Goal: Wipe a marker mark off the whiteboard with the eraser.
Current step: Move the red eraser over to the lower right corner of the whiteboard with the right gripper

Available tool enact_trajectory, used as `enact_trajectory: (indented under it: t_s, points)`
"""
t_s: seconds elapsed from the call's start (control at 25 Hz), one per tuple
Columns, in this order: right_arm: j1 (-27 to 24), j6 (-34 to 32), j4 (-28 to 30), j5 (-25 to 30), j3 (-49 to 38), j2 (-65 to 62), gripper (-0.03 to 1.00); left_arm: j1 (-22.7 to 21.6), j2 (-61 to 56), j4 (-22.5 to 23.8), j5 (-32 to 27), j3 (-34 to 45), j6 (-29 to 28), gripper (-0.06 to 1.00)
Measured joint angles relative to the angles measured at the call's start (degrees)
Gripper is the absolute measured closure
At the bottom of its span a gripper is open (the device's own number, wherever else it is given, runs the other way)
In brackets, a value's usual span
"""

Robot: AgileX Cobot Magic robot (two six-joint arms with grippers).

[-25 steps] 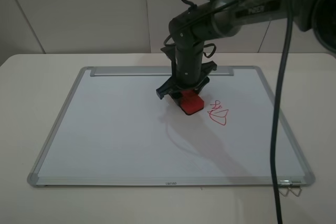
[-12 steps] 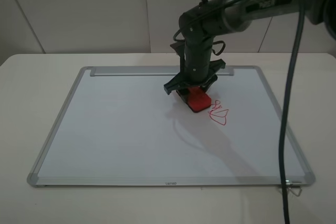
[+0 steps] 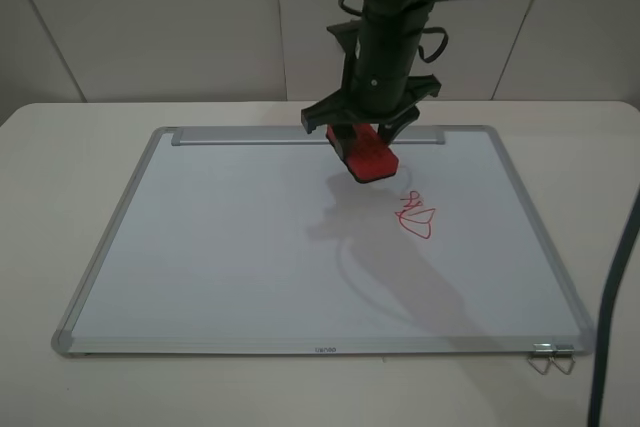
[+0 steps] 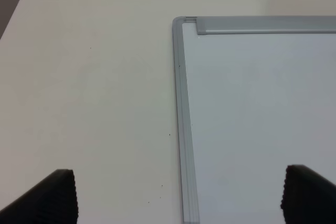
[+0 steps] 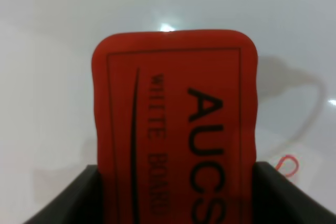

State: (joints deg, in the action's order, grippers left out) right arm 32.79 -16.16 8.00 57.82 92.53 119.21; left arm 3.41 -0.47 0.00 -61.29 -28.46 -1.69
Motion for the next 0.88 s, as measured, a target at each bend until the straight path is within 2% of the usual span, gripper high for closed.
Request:
enact_trajectory:
  t_s: [0.24,0.52,0.72,0.88]
  points:
    - [-1.7,-0.7,-0.1,1.7,-1.9,-1.1,0.48,0.0,0.0,0.0,0.0,0.0,0.0,0.17]
    - [-8.1,-2.7,0.8,-5.0,-19.2,-12.2,0.48,0.0,0.0,0.0,0.0,0.0,0.0,0.17]
    - [-12.1,-8.6,4.8,-10.7,-33.4,-20.7,0.48,0.0,0.0,0.0,0.0,0.0,0.0,0.17]
    - [-13.3,-12.7,6.1,-16.2,-41.5,-24.2,0.48,0.0,0.0,0.0,0.0,0.0,0.0,0.17]
